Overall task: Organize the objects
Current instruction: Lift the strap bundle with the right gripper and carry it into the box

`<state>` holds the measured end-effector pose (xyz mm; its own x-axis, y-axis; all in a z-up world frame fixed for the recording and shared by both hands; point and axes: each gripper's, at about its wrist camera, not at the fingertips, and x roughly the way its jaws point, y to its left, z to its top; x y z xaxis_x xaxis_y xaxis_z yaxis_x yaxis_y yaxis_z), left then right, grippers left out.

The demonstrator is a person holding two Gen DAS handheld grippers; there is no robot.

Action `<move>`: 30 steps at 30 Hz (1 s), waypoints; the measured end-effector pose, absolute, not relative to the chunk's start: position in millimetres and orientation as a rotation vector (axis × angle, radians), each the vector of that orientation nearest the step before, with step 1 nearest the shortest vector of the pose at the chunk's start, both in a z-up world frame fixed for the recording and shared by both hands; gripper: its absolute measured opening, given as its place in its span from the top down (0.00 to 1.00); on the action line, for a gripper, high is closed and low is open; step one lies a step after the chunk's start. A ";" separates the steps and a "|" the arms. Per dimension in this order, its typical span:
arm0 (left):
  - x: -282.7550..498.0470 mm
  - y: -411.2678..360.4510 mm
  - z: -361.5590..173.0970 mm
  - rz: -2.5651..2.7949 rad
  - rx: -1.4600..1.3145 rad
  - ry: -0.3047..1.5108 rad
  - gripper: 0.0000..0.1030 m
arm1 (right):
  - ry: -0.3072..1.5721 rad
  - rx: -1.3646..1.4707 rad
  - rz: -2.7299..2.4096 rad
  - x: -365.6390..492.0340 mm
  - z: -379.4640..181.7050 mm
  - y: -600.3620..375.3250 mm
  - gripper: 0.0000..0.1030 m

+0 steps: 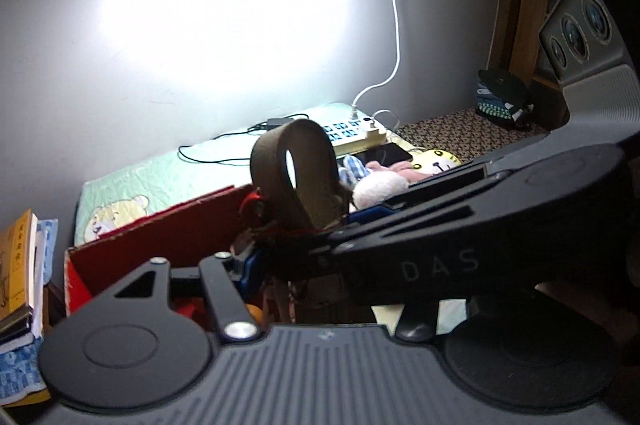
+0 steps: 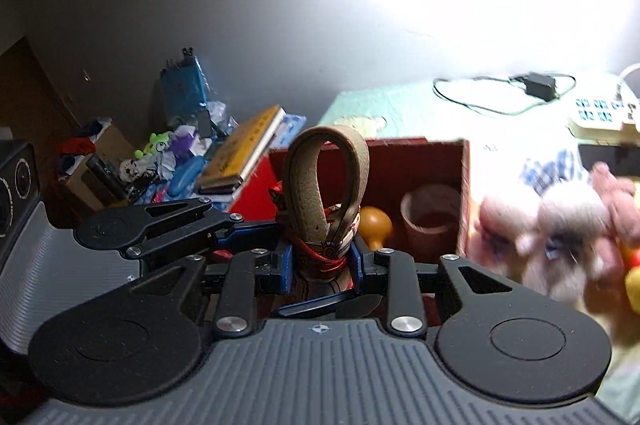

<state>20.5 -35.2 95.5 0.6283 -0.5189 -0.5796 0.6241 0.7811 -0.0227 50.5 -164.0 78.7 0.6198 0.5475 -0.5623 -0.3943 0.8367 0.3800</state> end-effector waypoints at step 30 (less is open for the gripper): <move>164.7 50.7 -20.2 -0.474 -0.016 1.042 0.50 | 1.216 0.159 0.642 210.7 -35.4 -66.4 0.71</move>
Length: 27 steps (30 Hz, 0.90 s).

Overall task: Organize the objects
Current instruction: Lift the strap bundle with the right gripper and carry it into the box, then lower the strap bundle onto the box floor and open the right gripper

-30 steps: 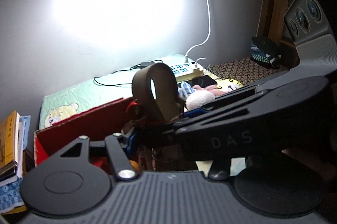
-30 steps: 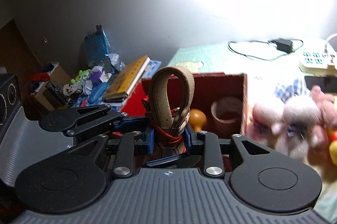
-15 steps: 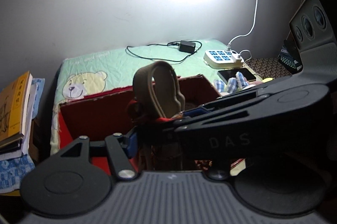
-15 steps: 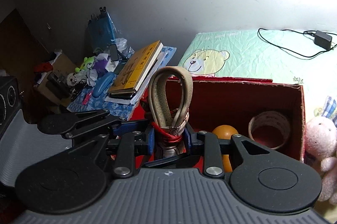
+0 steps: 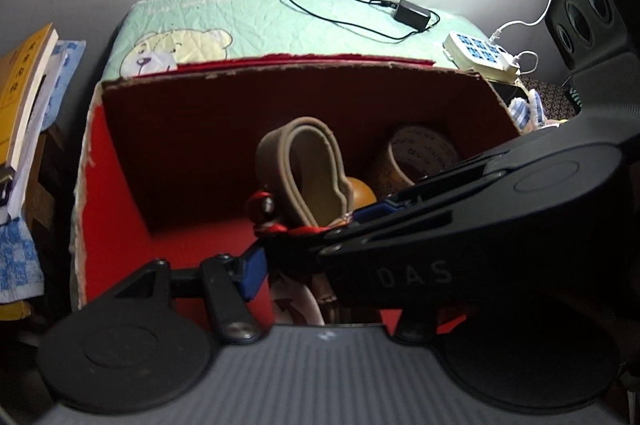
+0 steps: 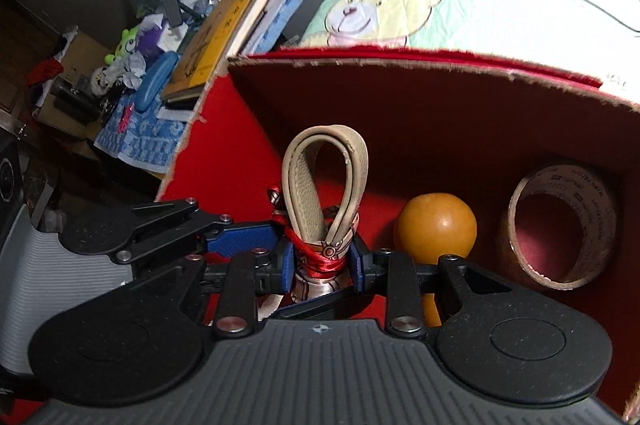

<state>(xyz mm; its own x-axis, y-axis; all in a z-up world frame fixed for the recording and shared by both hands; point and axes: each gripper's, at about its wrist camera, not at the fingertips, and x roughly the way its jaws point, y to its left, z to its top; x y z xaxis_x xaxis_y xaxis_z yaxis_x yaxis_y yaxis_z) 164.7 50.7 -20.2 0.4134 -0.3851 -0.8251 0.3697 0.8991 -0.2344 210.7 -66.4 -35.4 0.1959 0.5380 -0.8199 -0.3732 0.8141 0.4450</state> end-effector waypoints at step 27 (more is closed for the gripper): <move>180.0 37.7 -45.2 -0.398 0.095 1.160 0.37 | 1.372 0.032 0.528 215.9 -58.3 -72.1 0.66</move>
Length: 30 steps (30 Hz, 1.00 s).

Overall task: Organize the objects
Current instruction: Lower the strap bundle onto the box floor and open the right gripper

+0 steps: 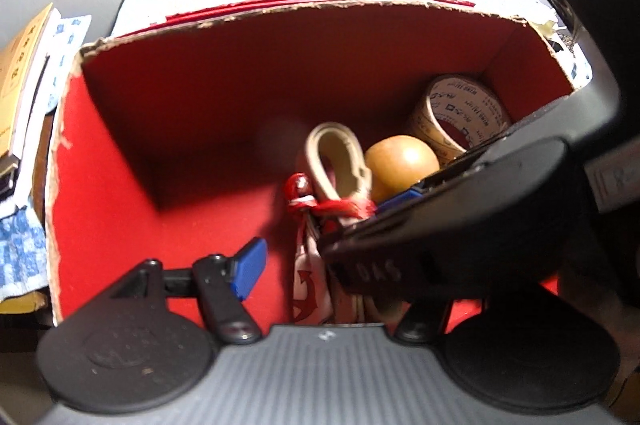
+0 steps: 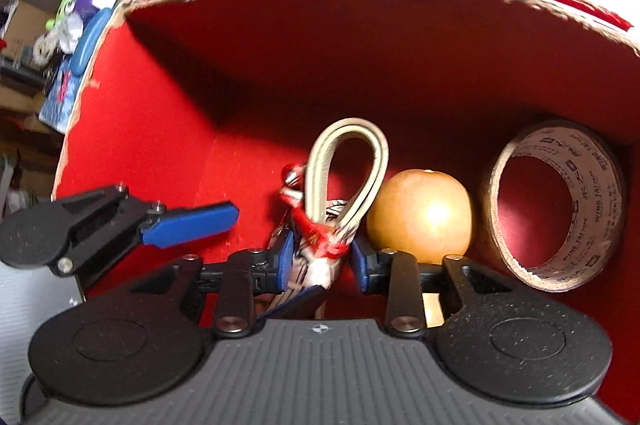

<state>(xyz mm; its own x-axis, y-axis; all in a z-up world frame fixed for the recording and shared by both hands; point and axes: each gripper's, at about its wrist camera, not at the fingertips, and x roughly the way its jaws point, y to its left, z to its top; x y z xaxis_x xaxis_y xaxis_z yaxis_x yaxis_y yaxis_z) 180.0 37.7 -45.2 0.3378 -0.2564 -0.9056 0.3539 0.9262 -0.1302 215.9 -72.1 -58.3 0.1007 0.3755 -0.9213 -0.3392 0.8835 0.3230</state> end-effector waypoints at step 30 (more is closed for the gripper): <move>174.3 25.7 -45.9 -0.371 0.194 1.108 0.20 | 1.189 0.155 0.400 184.2 -32.8 -101.5 0.68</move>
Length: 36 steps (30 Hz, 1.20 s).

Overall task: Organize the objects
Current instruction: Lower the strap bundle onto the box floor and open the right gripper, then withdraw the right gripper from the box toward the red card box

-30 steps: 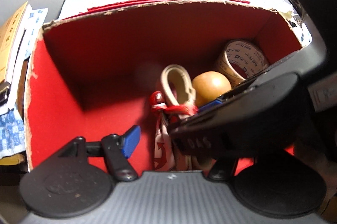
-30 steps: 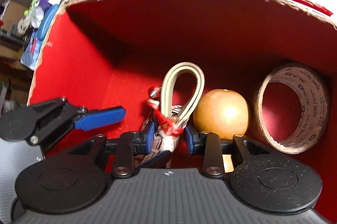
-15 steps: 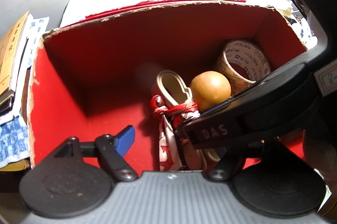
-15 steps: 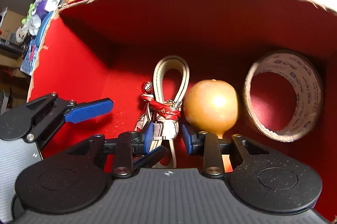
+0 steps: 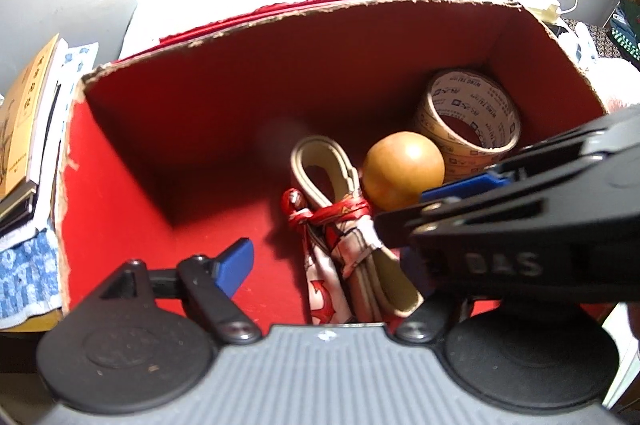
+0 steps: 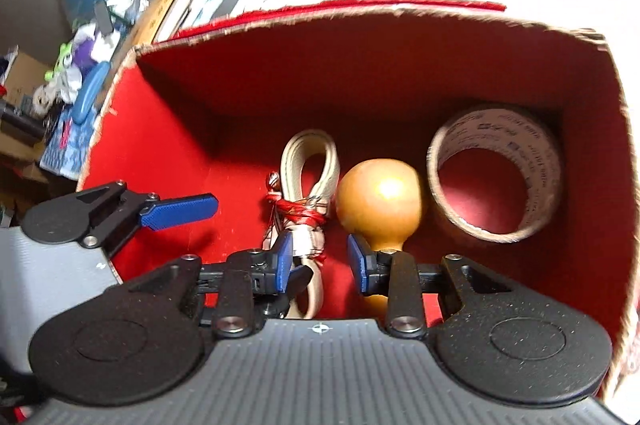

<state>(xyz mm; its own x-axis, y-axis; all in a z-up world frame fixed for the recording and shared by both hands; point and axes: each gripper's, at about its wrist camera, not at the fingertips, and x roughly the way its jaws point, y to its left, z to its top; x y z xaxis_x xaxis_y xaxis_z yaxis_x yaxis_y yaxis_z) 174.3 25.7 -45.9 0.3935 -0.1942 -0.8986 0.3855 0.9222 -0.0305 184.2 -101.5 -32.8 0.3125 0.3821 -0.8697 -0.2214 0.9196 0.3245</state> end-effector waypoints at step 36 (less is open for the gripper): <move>129.8 27.2 4.2 -0.172 0.248 0.964 0.22 | 0.863 0.187 0.224 110.5 14.2 -120.1 0.59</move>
<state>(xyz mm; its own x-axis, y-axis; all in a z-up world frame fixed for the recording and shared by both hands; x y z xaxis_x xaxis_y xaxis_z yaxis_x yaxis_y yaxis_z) 129.8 27.2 4.2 0.5603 -0.0346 -0.8275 0.2537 0.9583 0.1317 110.5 -120.1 14.2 0.6294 0.2700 -0.7287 -0.1191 0.9602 0.2528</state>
